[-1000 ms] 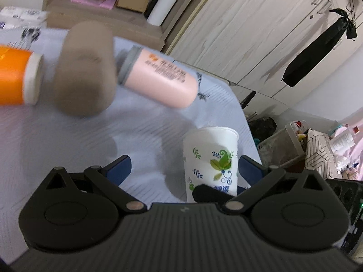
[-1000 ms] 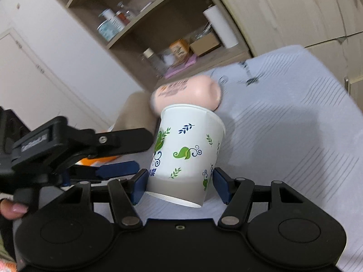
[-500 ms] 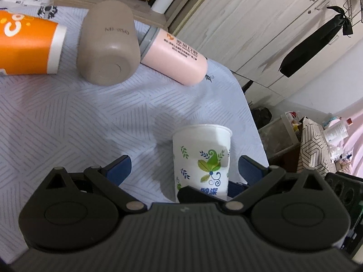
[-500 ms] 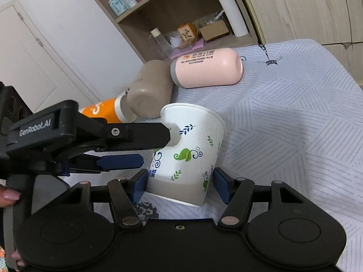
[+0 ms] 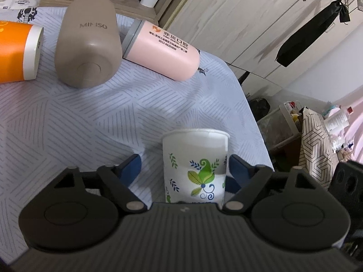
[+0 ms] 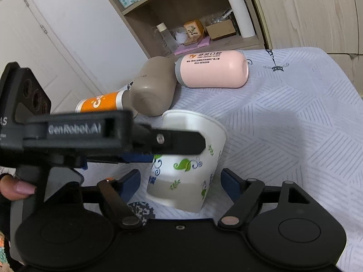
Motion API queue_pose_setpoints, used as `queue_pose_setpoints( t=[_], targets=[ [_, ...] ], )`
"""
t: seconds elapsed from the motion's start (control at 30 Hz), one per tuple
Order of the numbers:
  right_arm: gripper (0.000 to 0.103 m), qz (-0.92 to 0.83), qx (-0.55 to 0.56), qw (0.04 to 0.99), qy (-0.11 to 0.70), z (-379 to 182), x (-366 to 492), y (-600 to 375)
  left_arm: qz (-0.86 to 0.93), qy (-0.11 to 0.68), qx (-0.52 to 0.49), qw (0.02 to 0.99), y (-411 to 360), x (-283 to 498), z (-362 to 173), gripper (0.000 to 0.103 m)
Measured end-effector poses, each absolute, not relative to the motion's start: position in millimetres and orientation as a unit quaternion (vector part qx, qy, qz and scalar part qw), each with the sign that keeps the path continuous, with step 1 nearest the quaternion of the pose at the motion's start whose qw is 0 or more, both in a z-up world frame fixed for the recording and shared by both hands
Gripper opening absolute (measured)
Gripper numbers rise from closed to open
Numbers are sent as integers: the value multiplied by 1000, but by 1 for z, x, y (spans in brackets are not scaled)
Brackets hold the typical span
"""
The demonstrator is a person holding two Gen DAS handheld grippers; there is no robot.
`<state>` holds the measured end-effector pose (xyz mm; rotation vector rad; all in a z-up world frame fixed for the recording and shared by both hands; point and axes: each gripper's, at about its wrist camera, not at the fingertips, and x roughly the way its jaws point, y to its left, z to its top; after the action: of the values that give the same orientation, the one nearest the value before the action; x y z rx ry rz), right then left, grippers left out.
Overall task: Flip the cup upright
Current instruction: 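Lift and rotate the cup mouth-up with the right gripper while the left tool steadies it, then lower the upright cup onto the table and open the right gripper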
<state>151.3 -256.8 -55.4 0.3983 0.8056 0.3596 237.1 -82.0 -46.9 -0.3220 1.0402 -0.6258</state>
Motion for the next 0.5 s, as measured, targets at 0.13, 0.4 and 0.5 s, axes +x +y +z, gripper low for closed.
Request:
queue_pose_setpoints(
  t=[0.13, 0.4, 0.5],
  targets=[
    [79, 164, 199, 885, 387, -57, 157, -264, -298, 477, -142, 814, -85, 235, -46, 72],
    [69, 193, 151, 906, 346, -46, 135, -256, -350, 420, -111, 830, -82, 208, -32, 60],
    [69, 202, 114, 916, 327, -44, 120, -245, -358, 386, -83, 846, -77, 187, -24, 60]
  ],
)
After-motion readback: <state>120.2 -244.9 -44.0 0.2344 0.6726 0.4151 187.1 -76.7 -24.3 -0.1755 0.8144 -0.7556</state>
